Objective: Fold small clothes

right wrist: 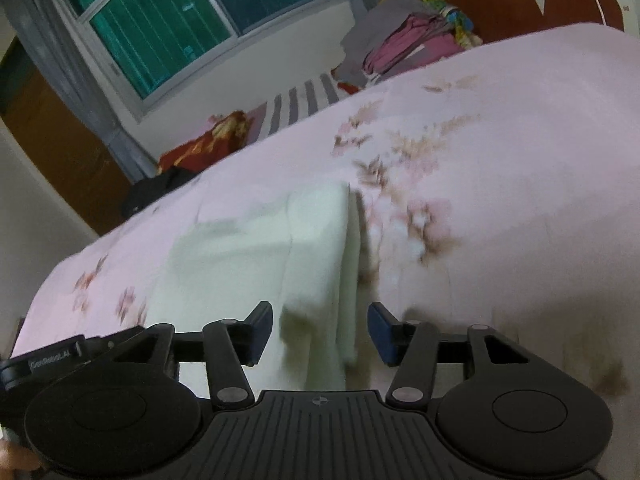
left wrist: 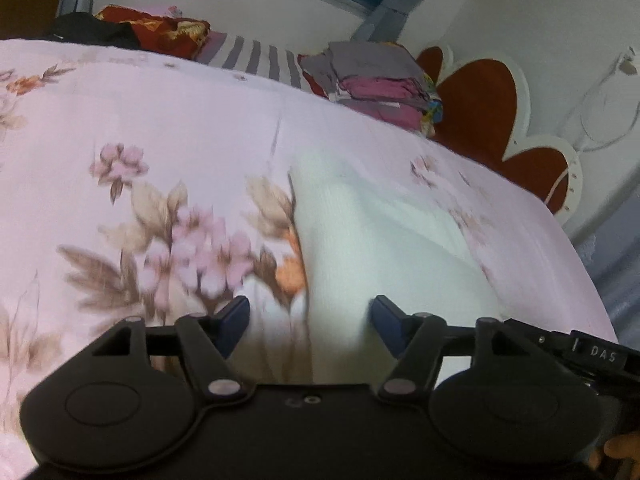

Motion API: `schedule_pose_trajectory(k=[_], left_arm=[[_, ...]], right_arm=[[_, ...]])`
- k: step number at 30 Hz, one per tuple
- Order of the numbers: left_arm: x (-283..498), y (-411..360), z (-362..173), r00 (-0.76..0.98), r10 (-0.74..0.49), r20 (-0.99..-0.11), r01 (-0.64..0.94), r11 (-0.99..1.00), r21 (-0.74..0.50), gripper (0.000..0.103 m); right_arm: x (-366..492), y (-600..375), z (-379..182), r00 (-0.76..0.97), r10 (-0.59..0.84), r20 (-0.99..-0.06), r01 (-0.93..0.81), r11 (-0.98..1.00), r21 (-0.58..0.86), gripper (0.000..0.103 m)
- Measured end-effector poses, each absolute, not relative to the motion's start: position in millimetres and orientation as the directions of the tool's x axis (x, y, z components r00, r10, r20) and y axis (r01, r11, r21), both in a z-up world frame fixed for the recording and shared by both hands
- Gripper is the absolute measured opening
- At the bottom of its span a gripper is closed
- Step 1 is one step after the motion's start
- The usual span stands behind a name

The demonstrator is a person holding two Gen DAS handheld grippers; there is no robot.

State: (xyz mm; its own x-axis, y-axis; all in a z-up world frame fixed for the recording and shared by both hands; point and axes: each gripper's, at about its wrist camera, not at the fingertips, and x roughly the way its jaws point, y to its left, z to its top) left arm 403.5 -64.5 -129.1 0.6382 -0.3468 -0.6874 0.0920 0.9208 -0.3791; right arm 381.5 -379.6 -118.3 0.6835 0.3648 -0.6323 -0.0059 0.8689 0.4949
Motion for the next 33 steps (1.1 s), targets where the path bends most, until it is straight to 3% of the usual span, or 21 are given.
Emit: schedule_pose_trajectory(k=[4, 7, 11, 15, 16, 18, 20, 24, 26, 33], left_arm=[[388, -71, -134, 0.611, -0.348, -0.710, 0.124, 0.929, -0.349, 0.061], [375, -70, -138, 0.597, -0.358, -0.718, 0.125, 0.925, -0.358, 0.060], [360, -71, -142, 0.579, -0.368, -0.728, 0.137, 0.924, -0.358, 0.058], [347, -71, -145, 0.565, -0.386, -0.729, 0.152, 0.917, -0.368, 0.045], [345, -72, -146, 0.564, -0.388, -0.729, 0.158, 0.917, -0.366, 0.036], [341, -73, -147, 0.561, -0.400, -0.725, 0.170, 0.913, -0.371, 0.023], [337, -76, -145, 0.571, -0.395, -0.720, 0.184, 0.916, -0.357, 0.017], [339, -74, -143, 0.559, -0.406, -0.723, 0.192, 0.912, -0.363, 0.015], [340, -75, -144, 0.552, -0.409, -0.727, 0.195, 0.911, -0.365, 0.015], [341, -79, -149, 0.550, -0.390, -0.739, 0.213, 0.921, -0.327, 0.020]], right_arm=[[357, -373, -121, 0.672, 0.374, -0.639, -0.024, 0.874, 0.486, 0.053], [343, -370, -123, 0.660, 0.386, -0.645, -0.028, 0.870, 0.492, 0.040], [327, -363, -123, 0.642, 0.395, -0.657, -0.050, 0.877, 0.478, 0.038], [312, -359, -126, 0.626, 0.398, -0.671, -0.062, 0.883, 0.466, 0.036], [308, -358, -127, 0.623, 0.397, -0.674, -0.064, 0.885, 0.462, 0.032], [304, -354, -128, 0.613, 0.391, -0.686, -0.075, 0.893, 0.443, 0.009], [301, -351, -129, 0.602, 0.398, -0.693, -0.083, 0.893, 0.442, 0.005], [297, -348, -123, 0.597, 0.407, -0.691, -0.119, 0.897, 0.426, 0.002], [297, -353, -124, 0.613, 0.333, -0.717, -0.098, 0.932, 0.349, 0.002], [297, -366, -141, 0.578, 0.334, -0.745, -0.037, 0.922, 0.385, 0.002]])
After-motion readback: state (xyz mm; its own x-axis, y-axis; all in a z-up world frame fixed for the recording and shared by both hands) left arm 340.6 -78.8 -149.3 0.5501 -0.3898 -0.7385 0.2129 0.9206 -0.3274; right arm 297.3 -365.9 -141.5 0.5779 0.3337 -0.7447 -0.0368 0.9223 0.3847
